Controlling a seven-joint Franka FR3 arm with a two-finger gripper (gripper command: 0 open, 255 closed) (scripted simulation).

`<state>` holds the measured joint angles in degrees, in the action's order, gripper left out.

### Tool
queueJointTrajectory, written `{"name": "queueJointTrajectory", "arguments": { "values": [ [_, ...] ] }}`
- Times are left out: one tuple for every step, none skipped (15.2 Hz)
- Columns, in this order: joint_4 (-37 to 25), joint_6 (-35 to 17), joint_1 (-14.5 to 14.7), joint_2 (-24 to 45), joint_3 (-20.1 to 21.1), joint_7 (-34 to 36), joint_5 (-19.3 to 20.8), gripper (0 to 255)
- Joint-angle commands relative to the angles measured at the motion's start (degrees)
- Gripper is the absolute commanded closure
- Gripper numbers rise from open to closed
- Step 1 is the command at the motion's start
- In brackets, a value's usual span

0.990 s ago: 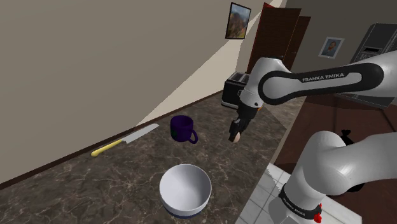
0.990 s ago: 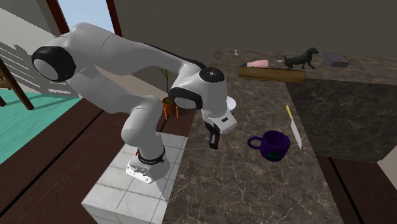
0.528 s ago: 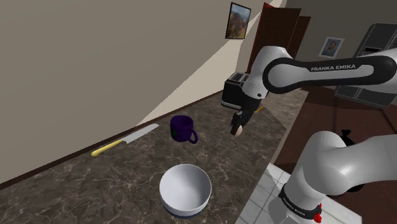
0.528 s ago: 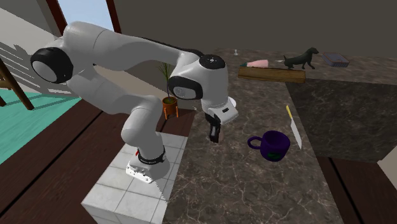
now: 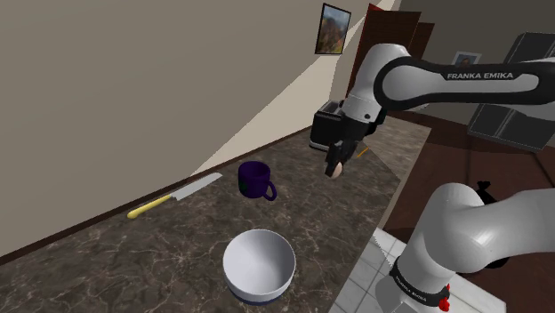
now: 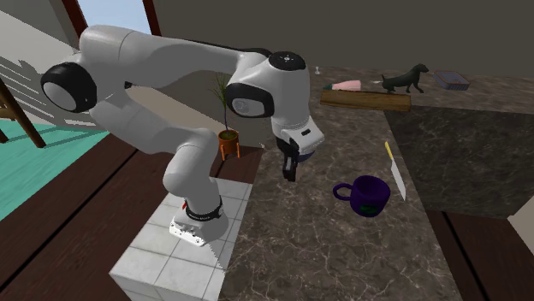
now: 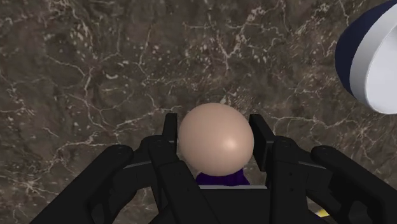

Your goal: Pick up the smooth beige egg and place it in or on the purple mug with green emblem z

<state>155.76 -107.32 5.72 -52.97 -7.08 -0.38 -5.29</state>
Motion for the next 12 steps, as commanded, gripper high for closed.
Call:
{"name": "queueJointTrajectory", "arguments": {
  "values": [
    [-1.37,1.52,0.04,-0.15,0.11,0.26,-0.03,255],
    [-1.75,1.91,0.06,-0.16,0.13,0.32,-0.03,255],
    [-3.09,0.46,0.62,2.55,0.45,0.60,-0.49,255],
    [-4.48,-0.86,1.16,5.22,0.74,0.86,-0.93,255],
    [-5.95,-2.08,1.66,7.84,1.01,1.11,-1.35,255],
    [-7.49,-3.19,2.12,10.43,1.26,1.34,-1.75,255],
    [-9.09,-4.20,2.56,12.99,1.49,1.56,-2.13,255],
    [-10.75,-5.10,2.98,15.51,1.70,1.77,-2.48,255],
    [-12.47,-5.91,3.37,17.99,1.89,1.98,-2.81,255],
    [-14.25,-6.62,3.73,20.44,2.07,2.17,-3.12,255],
    [-16.09,-7.23,4.06,22.86,2.25,2.36,-3.42,255],
    [-17.99,-7.76,4.37,25.24,2.42,2.55,-3.70,255]
  ]
}}
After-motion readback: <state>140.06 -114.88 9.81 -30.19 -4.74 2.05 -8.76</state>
